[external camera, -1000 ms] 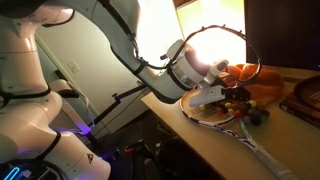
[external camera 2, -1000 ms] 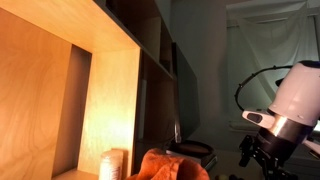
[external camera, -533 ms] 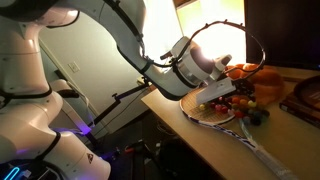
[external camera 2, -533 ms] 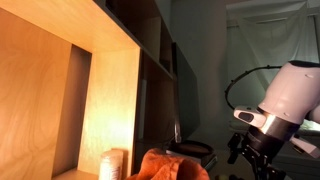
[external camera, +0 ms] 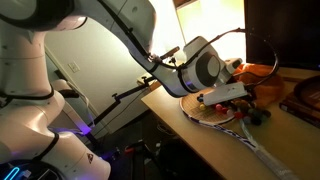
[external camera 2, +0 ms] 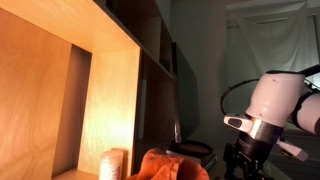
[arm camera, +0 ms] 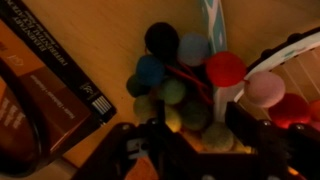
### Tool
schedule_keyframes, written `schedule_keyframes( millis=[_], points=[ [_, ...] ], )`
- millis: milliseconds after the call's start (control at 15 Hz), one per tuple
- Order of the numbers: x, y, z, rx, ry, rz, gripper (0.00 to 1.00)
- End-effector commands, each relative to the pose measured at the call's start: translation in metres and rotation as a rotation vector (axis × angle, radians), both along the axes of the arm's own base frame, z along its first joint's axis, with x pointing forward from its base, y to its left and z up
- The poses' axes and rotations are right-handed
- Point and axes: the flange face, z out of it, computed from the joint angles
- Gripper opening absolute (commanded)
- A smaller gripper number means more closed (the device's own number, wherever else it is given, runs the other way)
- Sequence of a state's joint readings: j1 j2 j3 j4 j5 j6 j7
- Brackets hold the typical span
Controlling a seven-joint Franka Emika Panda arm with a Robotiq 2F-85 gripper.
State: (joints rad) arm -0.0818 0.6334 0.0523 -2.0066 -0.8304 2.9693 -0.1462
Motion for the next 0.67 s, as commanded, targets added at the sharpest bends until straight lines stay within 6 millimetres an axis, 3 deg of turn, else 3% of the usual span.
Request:
schedule_keyframes(
  millis=[0,267,600],
  points=[
    [0.017,-0.006,-0.004,0.014,0.030,0.001,0.34],
    [0.027,-0.008,0.003,0.011,0.028,0.002,0.04],
    [0.030,-0.009,0.013,-0.009,-0.005,-0.004,0.03]
  ],
)
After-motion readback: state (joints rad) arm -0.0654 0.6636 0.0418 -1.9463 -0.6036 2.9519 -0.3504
